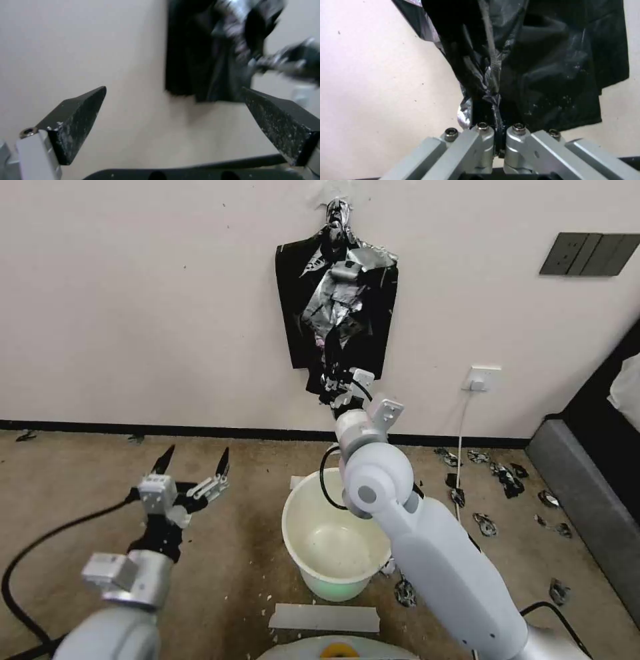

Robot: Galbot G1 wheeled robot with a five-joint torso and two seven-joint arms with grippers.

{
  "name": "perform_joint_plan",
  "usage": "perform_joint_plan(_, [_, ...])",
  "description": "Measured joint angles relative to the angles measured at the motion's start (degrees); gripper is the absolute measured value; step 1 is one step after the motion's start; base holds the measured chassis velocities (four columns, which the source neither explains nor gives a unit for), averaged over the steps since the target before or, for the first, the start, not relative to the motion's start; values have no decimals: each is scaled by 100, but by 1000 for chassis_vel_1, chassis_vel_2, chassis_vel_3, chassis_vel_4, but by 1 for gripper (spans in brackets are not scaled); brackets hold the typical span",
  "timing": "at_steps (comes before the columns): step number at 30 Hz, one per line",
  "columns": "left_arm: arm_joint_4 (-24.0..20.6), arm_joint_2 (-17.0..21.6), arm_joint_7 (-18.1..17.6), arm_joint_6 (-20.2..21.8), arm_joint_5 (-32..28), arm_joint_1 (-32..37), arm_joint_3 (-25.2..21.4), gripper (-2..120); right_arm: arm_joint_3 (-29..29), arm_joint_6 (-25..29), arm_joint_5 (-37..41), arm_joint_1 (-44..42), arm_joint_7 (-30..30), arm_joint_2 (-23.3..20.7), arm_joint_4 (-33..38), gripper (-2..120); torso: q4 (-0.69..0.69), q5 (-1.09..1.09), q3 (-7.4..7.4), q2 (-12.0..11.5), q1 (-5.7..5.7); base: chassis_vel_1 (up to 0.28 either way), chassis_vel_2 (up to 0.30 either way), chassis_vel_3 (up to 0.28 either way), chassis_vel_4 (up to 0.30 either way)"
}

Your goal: Place a trash bag onto the trash bin.

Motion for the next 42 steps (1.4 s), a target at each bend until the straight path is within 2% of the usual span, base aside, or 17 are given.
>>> perform_joint_plan(1, [0, 0, 0, 0, 0, 0, 0, 100, 0, 0, 0, 0, 0, 0, 0, 0, 0, 0, 0, 0, 0, 0, 0, 0, 0])
perform_joint_plan(3, [66, 731, 126, -19, -752, -426, -59, 100, -45, -15, -109, 20, -54, -35, 47, 0, 0, 0, 0, 0, 0, 0, 0, 0, 0])
perform_joint_plan(4, [66, 731, 126, -19, -752, -426, -59, 100, -45, -15, -109, 20, -54, -35, 47, 0, 0, 0, 0, 0, 0, 0, 0, 0, 0])
perform_joint_plan(7, [508, 1998, 329, -72, -1964, -1437, 115, 100, -78, -34, -313, 40, -138, -23, 53, 0, 0, -1, 0, 0, 0, 0, 0, 0, 0])
perform_joint_plan(8, [508, 1998, 329, -72, -1964, -1437, 115, 100, -78, -34, -313, 40, -138, -23, 53, 0, 0, -1, 0, 0, 0, 0, 0, 0, 0])
perform_joint_plan(10, [870, 2589, 456, -122, -2527, -2205, 469, 100, -99, -41, -396, 70, -165, 37, 16, 0, -1, 0, 1, 0, 0, 0, 0, 0, 0])
perform_joint_plan(11, [870, 2589, 456, -122, -2527, -2205, 469, 100, -99, -41, -396, 70, -165, 37, 16, 0, -1, 0, 1, 0, 0, 0, 0, 0, 0])
perform_joint_plan(14, [1366, 3208, 500, -151, -3154, -3586, 1409, 100, -151, -66, -507, 100, -186, 143, -34, 0, -1, 3, 1, 0, 0, 0, 0, 0, 0])
perform_joint_plan(16, [1433, 3272, 500, -152, -3202, -3796, 1600, 100, -157, -70, -523, 104, -190, 159, -38, 0, -1, 3, 1, 0, 0, 0, 0, 0, 0])
perform_joint_plan(17, [1649, 3420, 494, -152, -3317, -4513, 2264, 100, -175, -84, -555, 124, -193, 201, -50, 0, 0, 0, 1, 0, 0, 0, 0, 0, 0])
perform_joint_plan(18, [1649, 3420, 494, -152, -3317, -4513, 2264, 100, -175, -84, -555, 124, -193, 201, -50, 0, 0, 0, 1, 0, 0, 0, 0, 0, 0])
perform_joint_plan(21, [2018, 3488, 450, -151, -3543, -6020, 3603, 100, -182, -111, -575, 190, -194, 227, -54, 0, 0, 2, 1, 0, 0, 0, 0, 0, 0])
perform_joint_plan(22, [2018, 3488, 450, -151, -3543, -6020, 3603, 100, -182, -111, -575, 190, -194, 227, -54, 0, 0, 2, 1, 0, 0, 0, 0, 0, 0])
perform_joint_plan(25, [2411, 3325, 326, -136, -3545, -7348, 4967, 100, -182, -121, -575, 220, -194, 215, -62, 0, -1, 1, 1, 0, 0, 0, 0, 0, 0])
perform_joint_plan(26, [2411, 3325, 326, -136, -3545, -7348, 4967, 100, -182, -121, -575, 220, -194, 215, -62, 0, -1, 1, 1, 0, 0, 0, 0, 0, 0])
perform_joint_plan(31, [2858, 3078, 185, -74, -3391, -8408, 6034, 100, -158, -133, -547, 236, -190, 189, -62, 0, -2, 2, 1, -1, 0, 0, 0, 0, 0])
perform_joint_plan(42, [3240, 3003, 173, 135, -3111, -9511, 7288, 100, -131, -133, -518, 303, -191, 160, -86, 0, -1, 1, 1, -1, 1, 0, 0, 0, 0])
